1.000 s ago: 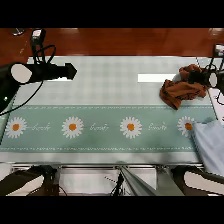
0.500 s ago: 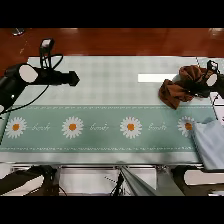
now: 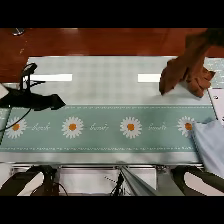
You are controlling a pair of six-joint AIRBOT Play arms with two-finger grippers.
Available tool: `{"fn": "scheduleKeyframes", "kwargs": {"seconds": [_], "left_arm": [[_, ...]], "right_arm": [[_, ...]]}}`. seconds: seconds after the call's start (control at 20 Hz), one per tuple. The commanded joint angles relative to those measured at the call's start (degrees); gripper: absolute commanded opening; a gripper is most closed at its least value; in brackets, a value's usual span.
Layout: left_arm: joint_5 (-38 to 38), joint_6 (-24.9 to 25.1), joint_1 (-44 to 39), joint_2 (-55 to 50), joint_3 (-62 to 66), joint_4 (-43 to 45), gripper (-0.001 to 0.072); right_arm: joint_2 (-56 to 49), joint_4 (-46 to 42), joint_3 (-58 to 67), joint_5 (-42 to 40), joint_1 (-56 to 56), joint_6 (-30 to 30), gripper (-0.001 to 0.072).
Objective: Fold the shirts.
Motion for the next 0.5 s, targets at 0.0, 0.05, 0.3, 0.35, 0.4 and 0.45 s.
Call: {"fn": "scheduleKeyframes", "kwargs": {"seconds": [0.0,0.05,0.3,0.35,0.4,0.45], "left_arm": [[0.6,6.5,2.9,10.8,-9.4,-14.2,0.07],[0.7,7.3,2.9,12.7,-10.8,-16.3,0.07],[2.6,6.9,2.9,14.7,-12.2,-17.1,0.07],[3.4,6.9,2.9,14.7,-12.2,-17.1,0.07],[4.0,6.9,2.9,14.7,-12.2,-17.1,0.07],[4.0,7.4,2.9,14.7,-12.2,-16.8,0.07]], "right_arm": [[9.5,0.5,9.1,-4.7,5.6,-3.1,0.0022],[11.0,0.5,11.6,-5.9,7.0,-3.2,0.0022],[12.5,1.4,25.1,-1.2,15.5,-6.4,0.0022],[12.5,2.7,25.8,1.4,17.4,-7.4,0.0022],[12.7,4.6,25.8,4.7,19.3,-8.6,0.0023],[12.6,5.9,25.5,9.4,21.4,-9.0,0.0022]]}}
